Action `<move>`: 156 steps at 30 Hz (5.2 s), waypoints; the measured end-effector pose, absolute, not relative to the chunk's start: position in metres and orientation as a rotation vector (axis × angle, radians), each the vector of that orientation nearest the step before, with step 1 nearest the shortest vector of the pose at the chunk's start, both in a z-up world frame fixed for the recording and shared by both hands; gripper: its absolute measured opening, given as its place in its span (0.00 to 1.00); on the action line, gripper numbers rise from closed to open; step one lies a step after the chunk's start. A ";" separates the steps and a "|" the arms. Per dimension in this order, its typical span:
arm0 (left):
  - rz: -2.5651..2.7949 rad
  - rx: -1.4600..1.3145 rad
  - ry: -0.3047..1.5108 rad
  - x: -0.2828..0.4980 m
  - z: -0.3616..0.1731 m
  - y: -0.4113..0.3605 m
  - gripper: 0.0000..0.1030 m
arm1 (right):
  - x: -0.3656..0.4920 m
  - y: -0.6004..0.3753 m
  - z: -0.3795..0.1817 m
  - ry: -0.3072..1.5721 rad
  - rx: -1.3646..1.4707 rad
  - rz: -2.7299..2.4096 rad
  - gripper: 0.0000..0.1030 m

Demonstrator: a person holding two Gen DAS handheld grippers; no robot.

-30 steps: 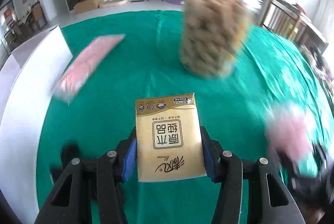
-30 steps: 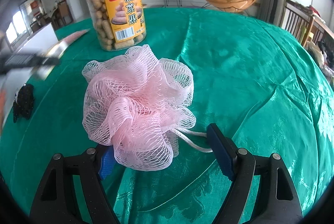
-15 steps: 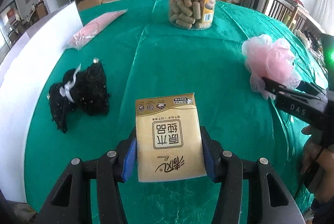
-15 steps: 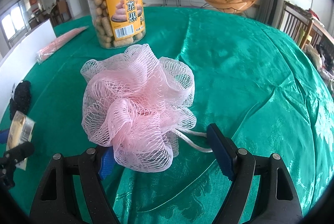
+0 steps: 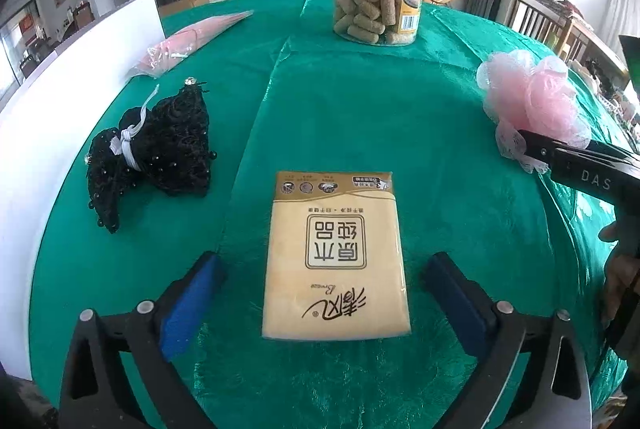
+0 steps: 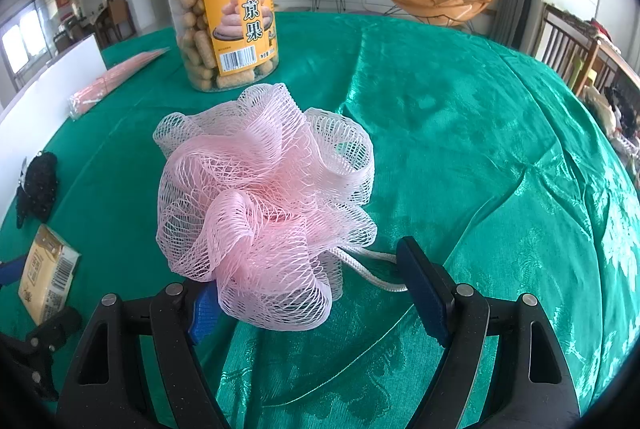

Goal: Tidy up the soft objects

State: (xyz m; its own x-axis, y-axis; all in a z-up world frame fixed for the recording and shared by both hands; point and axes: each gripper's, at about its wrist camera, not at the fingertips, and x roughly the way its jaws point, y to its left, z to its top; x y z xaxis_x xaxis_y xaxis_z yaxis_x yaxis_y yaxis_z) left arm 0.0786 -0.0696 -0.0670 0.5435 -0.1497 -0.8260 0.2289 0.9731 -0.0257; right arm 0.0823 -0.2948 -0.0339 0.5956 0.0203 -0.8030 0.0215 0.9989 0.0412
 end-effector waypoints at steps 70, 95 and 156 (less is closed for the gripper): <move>-0.339 -0.253 0.762 0.048 0.007 0.013 0.51 | 0.077 -0.249 0.066 0.880 -0.080 0.291 0.19; 0.338 -0.289 0.672 0.021 0.065 0.303 1.00 | 0.102 0.041 0.121 0.770 -0.105 0.780 0.77; 0.018 -0.019 1.051 0.076 -0.071 0.010 1.00 | 0.159 -0.133 0.071 1.023 -0.240 0.339 0.79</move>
